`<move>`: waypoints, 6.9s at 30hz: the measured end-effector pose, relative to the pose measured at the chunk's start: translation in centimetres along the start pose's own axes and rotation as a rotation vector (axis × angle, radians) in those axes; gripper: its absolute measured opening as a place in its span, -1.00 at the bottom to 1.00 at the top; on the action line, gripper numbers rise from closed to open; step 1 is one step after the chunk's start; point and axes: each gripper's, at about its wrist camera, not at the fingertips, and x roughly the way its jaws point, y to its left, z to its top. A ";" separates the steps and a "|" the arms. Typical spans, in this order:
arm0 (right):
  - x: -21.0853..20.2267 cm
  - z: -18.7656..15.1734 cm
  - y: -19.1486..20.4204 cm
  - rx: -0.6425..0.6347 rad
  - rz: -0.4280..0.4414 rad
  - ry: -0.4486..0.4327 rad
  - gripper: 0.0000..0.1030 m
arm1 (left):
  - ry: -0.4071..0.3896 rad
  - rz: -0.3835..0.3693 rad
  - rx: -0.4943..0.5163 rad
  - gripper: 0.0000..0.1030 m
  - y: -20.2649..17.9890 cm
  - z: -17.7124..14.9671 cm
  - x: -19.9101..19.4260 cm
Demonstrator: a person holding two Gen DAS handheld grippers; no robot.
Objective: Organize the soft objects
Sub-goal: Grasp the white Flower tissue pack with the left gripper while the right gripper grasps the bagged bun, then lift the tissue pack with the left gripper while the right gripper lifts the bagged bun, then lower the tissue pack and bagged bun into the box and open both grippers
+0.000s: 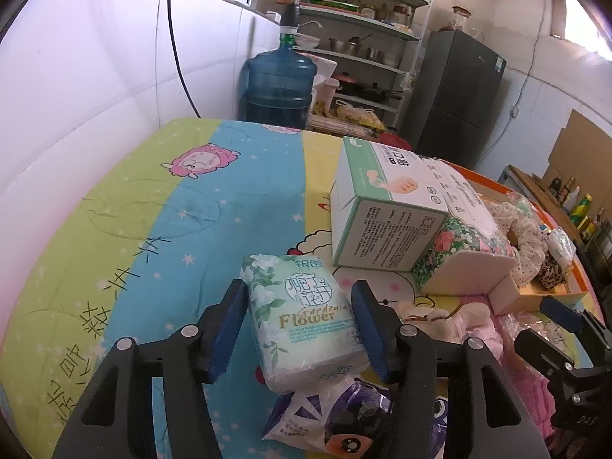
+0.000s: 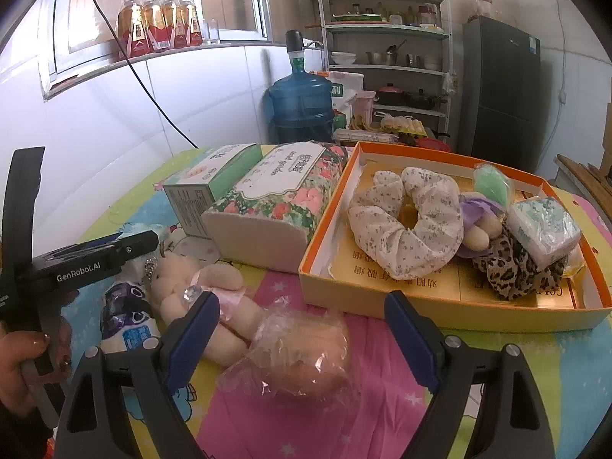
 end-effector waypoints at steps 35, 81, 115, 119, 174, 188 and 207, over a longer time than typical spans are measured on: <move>-1.1 -0.6 -0.5 0.019 0.064 -0.001 0.09 | -0.081 0.012 0.035 -0.10 -0.9 0.5 -2.5; -5.6 2.9 -5.4 0.030 -0.016 -0.130 0.09 | -0.189 -0.117 0.194 -0.10 -11.0 5.0 -5.1; -6.2 4.4 -16.2 0.133 -0.160 -0.170 0.09 | -0.140 -0.243 0.277 -0.10 -21.5 5.9 -0.8; -5.7 4.5 -17.0 0.136 -0.164 -0.162 0.09 | -0.125 -0.248 0.285 -0.10 -22.5 5.8 0.1; -2.8 5.7 -20.8 0.173 -0.194 -0.151 0.44 | -0.049 -0.244 0.366 0.34 -27.0 5.4 5.2; -4.5 5.9 -19.6 0.170 -0.194 -0.182 0.44 | -0.083 -0.247 0.364 0.34 -26.3 5.5 2.8; -7.0 6.3 -15.7 0.133 -0.184 -0.219 0.44 | -0.145 -0.228 0.342 0.34 -22.7 5.6 -1.5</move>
